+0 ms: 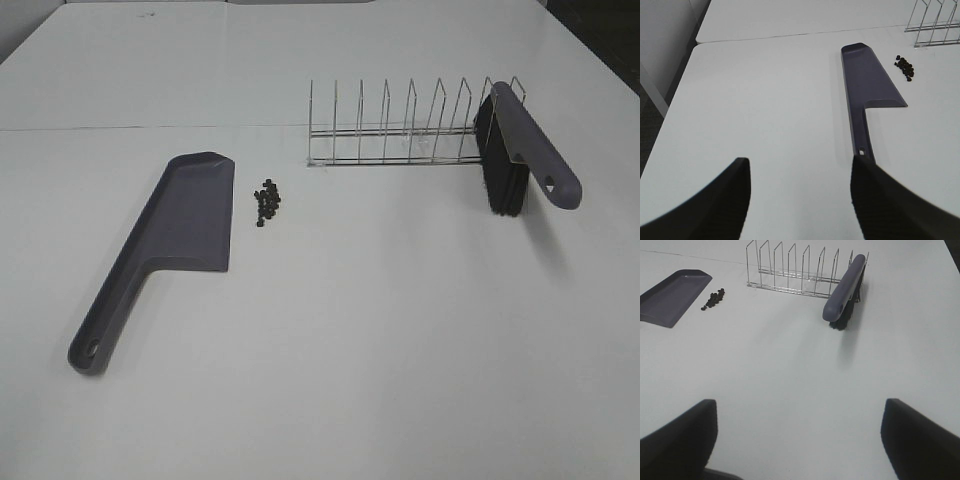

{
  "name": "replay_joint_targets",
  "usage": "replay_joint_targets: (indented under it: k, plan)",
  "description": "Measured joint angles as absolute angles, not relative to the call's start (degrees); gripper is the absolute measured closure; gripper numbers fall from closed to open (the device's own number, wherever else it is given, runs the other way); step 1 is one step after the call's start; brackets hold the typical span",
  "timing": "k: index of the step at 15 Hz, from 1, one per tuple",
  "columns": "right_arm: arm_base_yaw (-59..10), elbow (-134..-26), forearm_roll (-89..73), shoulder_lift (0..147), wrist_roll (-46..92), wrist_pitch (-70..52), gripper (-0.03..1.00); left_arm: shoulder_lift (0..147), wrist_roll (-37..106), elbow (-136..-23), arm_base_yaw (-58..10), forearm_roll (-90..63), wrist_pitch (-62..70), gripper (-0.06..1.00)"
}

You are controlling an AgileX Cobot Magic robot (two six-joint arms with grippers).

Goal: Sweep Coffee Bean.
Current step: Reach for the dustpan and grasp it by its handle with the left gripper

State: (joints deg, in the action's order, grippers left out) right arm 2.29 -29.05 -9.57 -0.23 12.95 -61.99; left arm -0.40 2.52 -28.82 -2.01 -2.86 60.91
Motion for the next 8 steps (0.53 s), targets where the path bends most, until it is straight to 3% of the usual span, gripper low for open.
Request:
replay_joint_targets:
  k: [8]
  plan:
    - [2.3,-29.0,-9.6,-0.2,12.9,-62.0,0.16,-0.4,2.5,-28.8,-2.0,-2.9,60.9,0.40]
